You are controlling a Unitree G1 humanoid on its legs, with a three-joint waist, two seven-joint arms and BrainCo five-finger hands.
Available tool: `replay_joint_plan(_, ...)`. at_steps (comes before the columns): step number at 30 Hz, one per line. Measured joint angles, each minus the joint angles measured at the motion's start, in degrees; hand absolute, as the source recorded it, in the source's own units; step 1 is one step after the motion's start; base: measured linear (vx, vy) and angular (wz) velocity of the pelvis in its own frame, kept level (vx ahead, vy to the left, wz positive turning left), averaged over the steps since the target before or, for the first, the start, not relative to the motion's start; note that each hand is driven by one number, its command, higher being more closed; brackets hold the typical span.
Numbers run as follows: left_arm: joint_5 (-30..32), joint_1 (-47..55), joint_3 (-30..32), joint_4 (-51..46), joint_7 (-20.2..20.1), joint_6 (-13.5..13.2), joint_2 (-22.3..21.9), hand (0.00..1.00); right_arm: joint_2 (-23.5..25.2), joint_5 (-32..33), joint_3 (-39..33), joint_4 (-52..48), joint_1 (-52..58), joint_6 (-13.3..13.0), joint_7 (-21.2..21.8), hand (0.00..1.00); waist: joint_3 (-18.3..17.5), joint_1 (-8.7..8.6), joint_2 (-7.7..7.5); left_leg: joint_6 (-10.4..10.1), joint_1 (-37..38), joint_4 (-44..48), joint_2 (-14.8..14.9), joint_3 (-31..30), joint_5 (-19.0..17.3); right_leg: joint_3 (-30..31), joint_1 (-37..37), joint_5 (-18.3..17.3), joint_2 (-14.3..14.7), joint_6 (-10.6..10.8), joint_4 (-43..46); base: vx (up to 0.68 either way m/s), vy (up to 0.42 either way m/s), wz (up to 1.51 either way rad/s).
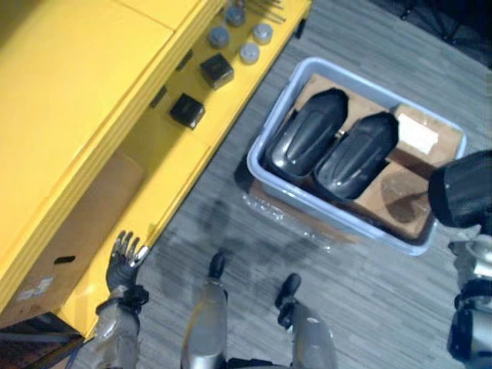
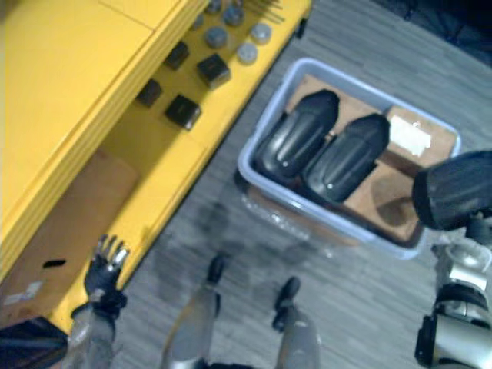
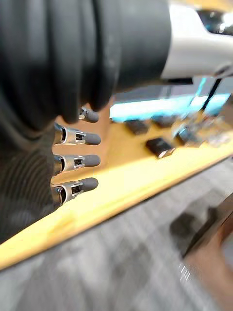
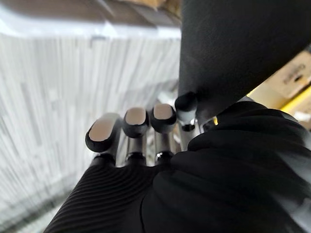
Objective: Walk over and take plastic housings, then place them on the shelf
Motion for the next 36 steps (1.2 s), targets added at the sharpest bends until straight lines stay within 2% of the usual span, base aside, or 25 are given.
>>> replay_joint_plan(4, 8.34, -1.03, 1.5, -8.03, 4.21, 0.6, 1.73, 0.0, 0.0, -3.74, 0.78, -5.27, 1.03, 0.26, -0.51, 1.0, -0.9, -0.15, -0.28, 0.04, 1.6, -0.88, 0.08, 0.93, -0.05, 0.4, 1.51, 0.66, 0.18, 0.05, -1.58, 0.02, 0.004, -0.08)
replay_joint_plan(6, 15.76, -5.55, 1.46, -12.96, 6.42, 2.47, 6.19, 0.0, 0.0, -5.92, 3.05, -6.15, 0.47, 1.19, -0.47, 1.0, -1.12, -0.07, -0.57, 0.04, 1.92, -0.87, 0.25, 1.07, -0.05, 0.39, 2.35, 1.53, 0.56, -0.01, -2.97, 0.0, 0.0, -0.02)
replay_joint_plan(7, 16.3, -6.19, 1.45, -13.33, 6.46, 2.79, 6.76, 0.0, 0.0, -6.06, 3.28, -6.17, 0.28, 1.24, -0.4, 1.0, -1.12, -0.08, -0.58, 0.03, 1.92, -0.87, 0.25, 1.08, -0.04, 0.39, 2.34, 1.63, 0.56, -0.04, -3.0, 0.0, 0.0, 0.0)
replay_joint_plan(9, 20.81, -13.1, 0.68, -14.29, 6.63, 5.58, 11.55, 0.0, 0.0, -7.04, 5.63, -6.17, -1.41, 1.37, 0.08, 1.0, -1.12, -0.11, -0.58, 0.0, 1.61, -0.77, 0.29, 1.31, 0.01, 0.49, 2.34, 2.54, 0.72, -0.22, -3.91, -0.03, 0.011, -0.06)
replay_joint_plan(12, 22.54, -20.31, -1.32, -14.2, 4.94, 8.72, 16.38, 0.0, -0.02, -8.39, 7.66, -6.16, -3.83, 1.39, 1.68, 1.0, -1.12, -0.19, -0.58, -0.03, 1.4, -0.88, 0.31, 2.1, 0.13, 1.04, 2.25, 3.68, 0.86, -0.3, -5.31, -0.04, 0.016, -0.13)
replay_joint_plan(13, 24.17, -25.38, -4.22, -14.03, 3.8, 10.81, 19.5, 0.0, -0.16, -9.65, 9.15, -6.13, -5.66, 1.44, 2.85, 1.0, -1.12, -0.4, -0.58, -0.02, 0.99, -0.9, 0.3, 2.45, 0.14, 1.47, 1.99, 4.27, 0.94, -0.31, -6.03, -0.03, 0.015, -0.1)
replay_joint_plan(14, 24.49, -27.56, -5.44, -13.63, 3.42, 11.47, 20.7, 0.0, -0.17, -10.28, 9.74, -6.11, -6.79, 1.43, 3.24, 1.0, -1.12, -0.77, -0.59, 0.0, 0.53, -0.8, 0.29, 2.46, 0.15, 1.5, 1.71, 4.49, 0.99, -0.32, -6.26, -0.05, 0.017, -0.09)
replay_joint_plan(16, 24.15, -37.41, -10.58, -8.25, 1.64, 15.68, 24.09, 0.0, -0.31, -11.27, 11.83, -5.96, -12.38, 1.4, 5.38, 1.0, -1.04, -1.79, -0.73, 0.09, -1.02, -1.05, 0.29, 3.28, 0.84, 2.27, -0.37, 5.53, 1.04, -0.56, -6.77, -0.05, 0.011, -0.16)
replay_joint_plan(18, 23.47, -44.09, -14.03, -2.15, 0.66, 18.63, 24.84, 0.0, -0.5, -12.63, 13.59, -5.89, -16.05, 0.99, 6.76, 1.0, -1.04, -2.25, -0.73, 0.1, -1.87, -1.27, 0.37, 4.22, 1.14, 3.46, -1.84, 6.14, 1.12, -0.57, -6.96, -0.01, 0.002, -0.23)
replay_joint_plan(21, 23.27, -51.15, -19.3, 5.06, 0.03, 22.76, 24.92, 0.0, -0.67, -13.91, 17.18, -5.9, -19.73, -0.04, 8.46, 1.0, -1.02, -4.24, -0.77, 0.02, -1.91, -1.82, 0.43, 4.37, 1.32, 3.61, -2.31, 6.2, 1.15, -0.56, -7.04, 0.03, -0.001, -0.07)
replay_joint_plan(25, 21.61, -57.78, -23.72, 11.29, -0.39, 26.73, 24.74, 0.0, -0.77, -14.97, 20.89, -5.9, -25.16, -0.54, 9.64, 1.0, -0.9, -5.59, -0.99, -0.28, -1.94, -3.52, 0.49, 5.61, 2.21, 4.9, -4.13, 6.34, 1.14, -0.67, -6.95, 0.02, -0.012, -0.16)
replay_joint_plan(27, 20.51, -61.1, -26.21, 15.24, -0.42, 29.3, 23.18, 0.0, -0.71, -15.4, 23.14, -5.9, -26.83, -0.95, 10.45, 1.0, -0.86, -6.38, -1.08, -0.39, -1.49, -4.08, 0.78, 5.82, 2.31, 5.16, -4.18, 6.34, 1.41, -0.69, -6.92, 0.03, -0.017, -0.06)
replay_joint_plan(32, 18.45, -64.07, -28.74, 20.07, -0.31, 32.44, 19.28, 0.0, -0.47, -18.17, 25.65, -5.9, -30.89, -1.85, 10.76, 1.0, -0.82, -7.11, -1.11, -0.4, -1.37, -4.37, 0.94, 7.13, 2.32, 6.56, -5.21, 6.32, 1.49, -0.71, -6.48, 0.0, -0.003, -0.13)
replay_joint_plan(33, 16.71, -64.19, -28.77, 20.68, -0.27, 33.19, 18.42, 0.0, -0.03, -18.47, 26.24, -5.97, -31.55, -2.61, 10.89, 1.0, -0.81, -7.78, -1.11, -0.4, -1.35, -4.37, 1.02, 7.08, 2.32, 6.56, -5.24, 6.3, 1.54, -0.74, -6.33, -0.01, -0.002, -0.03)
replay_joint_plan(36, 12.58, -65.56, -29.42, 22.45, 0.38, 33.99, 16.54, 0.0, 0.01, -19.39, 27.6, -6.02, -32.37, -3.47, 11.19, 1.0, -0.66, -8.1, -1.08, -0.45, -1.41, -4.37, 1.06, 7.31, 2.36, 6.83, -5.74, 6.23, 1.54, -0.85, -5.77, -0.01, -0.002, -0.04)
